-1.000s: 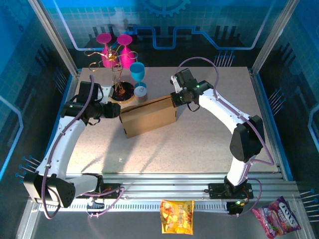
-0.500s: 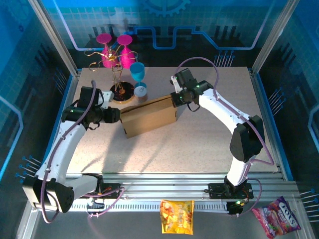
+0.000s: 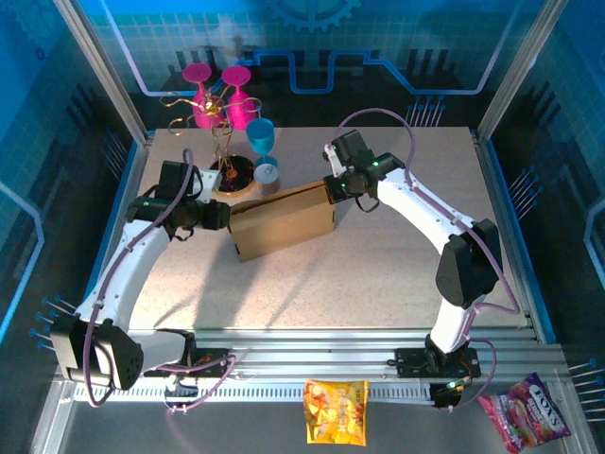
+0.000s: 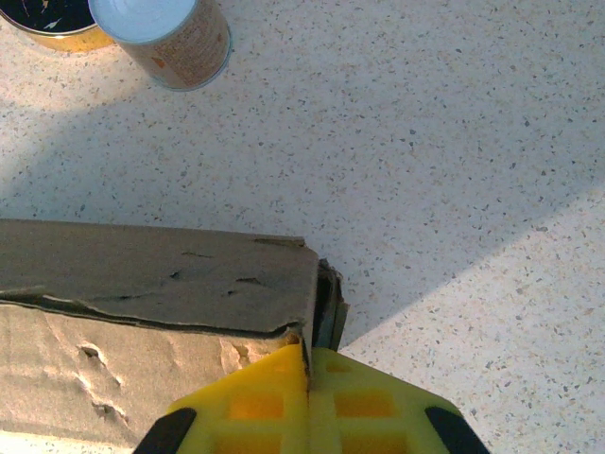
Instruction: Fold the paper box
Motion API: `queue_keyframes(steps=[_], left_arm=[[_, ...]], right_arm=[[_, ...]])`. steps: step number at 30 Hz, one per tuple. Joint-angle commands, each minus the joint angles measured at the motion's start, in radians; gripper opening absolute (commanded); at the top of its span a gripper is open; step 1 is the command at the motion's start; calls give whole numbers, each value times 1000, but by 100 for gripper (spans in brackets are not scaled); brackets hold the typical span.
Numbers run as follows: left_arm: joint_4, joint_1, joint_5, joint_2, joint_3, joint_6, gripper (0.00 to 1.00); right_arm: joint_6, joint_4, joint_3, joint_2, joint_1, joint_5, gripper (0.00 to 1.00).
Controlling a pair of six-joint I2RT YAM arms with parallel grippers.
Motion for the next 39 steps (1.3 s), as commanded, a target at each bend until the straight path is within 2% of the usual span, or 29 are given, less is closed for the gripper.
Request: queue_keyframes(steps=[1,11,21,39], left_arm=[[11,-6,23,8,-13,-1,39],[-19,-7,32,33,10,-74,18],[-57,-7,95,60,39,-221,2],[-43,-9,125,44,-14,-322,0]], right_arm=[[12,-92,9,32,-12,-12,0],[16,-91,2,34,-13,-13,0],[20,-88,-6,29,-8,-13,0],[28,-88,-10,32,-1,-10,0]])
